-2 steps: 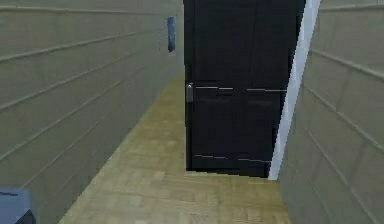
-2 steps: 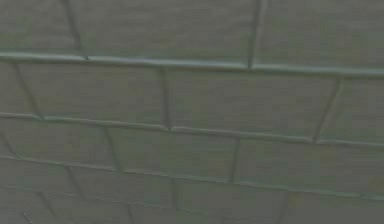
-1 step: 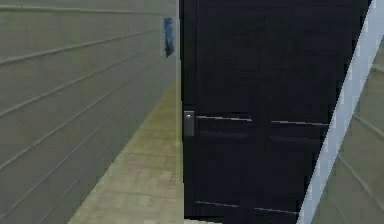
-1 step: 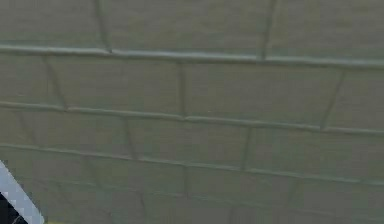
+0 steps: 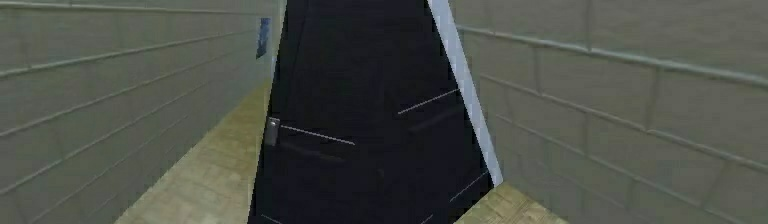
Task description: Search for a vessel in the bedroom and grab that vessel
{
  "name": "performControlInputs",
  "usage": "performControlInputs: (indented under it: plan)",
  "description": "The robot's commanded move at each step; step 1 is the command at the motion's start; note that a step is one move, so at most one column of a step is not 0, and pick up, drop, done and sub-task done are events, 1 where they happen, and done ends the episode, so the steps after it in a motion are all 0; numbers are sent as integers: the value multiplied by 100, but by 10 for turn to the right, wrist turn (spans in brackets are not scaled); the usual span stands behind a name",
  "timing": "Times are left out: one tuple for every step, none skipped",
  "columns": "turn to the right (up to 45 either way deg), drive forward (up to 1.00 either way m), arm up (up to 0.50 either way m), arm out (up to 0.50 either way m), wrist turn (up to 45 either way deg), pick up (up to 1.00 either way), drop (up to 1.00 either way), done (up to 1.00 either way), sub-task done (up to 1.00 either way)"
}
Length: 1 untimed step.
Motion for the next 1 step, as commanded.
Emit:
performControlInputs:
  plan:
    - [0,95,0,0,0,0,0,0,0]
